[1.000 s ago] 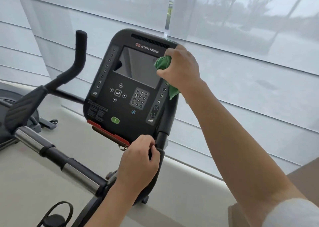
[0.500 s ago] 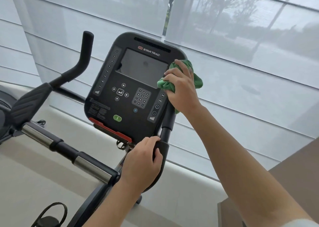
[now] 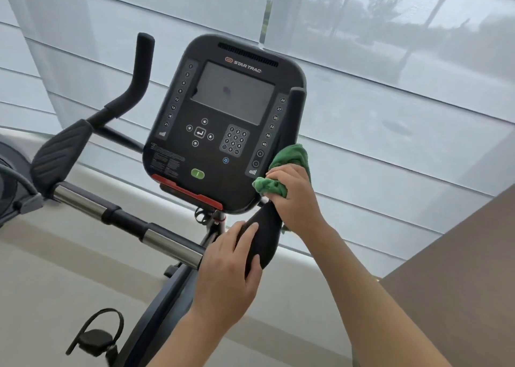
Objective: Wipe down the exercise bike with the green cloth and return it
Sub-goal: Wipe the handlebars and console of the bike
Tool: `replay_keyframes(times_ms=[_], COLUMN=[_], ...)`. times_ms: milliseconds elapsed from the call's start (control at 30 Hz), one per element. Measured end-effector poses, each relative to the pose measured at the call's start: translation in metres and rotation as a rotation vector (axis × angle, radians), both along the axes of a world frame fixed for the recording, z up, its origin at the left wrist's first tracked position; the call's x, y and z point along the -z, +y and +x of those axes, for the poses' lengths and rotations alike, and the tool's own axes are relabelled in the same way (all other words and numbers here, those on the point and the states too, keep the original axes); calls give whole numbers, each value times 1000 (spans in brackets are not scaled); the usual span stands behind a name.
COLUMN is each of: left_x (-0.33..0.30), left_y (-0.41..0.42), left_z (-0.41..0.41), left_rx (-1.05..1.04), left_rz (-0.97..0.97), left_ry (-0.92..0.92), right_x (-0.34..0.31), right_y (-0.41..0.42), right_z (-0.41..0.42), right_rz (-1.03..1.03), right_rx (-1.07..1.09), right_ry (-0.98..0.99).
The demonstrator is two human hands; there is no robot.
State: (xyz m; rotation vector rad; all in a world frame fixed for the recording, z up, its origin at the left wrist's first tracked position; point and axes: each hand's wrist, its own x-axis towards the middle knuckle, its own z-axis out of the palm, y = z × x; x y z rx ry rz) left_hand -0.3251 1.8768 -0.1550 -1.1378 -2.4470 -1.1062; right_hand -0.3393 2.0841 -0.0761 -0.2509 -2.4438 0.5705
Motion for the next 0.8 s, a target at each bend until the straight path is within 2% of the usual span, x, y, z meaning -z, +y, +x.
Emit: replay_keyframes(times_ms=[67, 300, 533, 667, 800], left_x=[3, -6, -31, -47, -60], left_y=[-4, -10, -2, 25, 72], left_z=[2, 9, 10, 12, 20], left_rx=[-2, 22, 37, 67, 74], left_rz=[22, 217, 249, 261, 307], left_ry=[-24, -225, -169, -186, -70], right_x=[8, 12, 15, 0, -16], right_y=[-16, -34, -30, -8, 29], right_z=[13, 39, 85, 97, 109], right_rz=[20, -137, -376, -499, -625], right_rx=[0, 25, -162, -273, -373], right_ry=[-18, 48, -45, 14, 14])
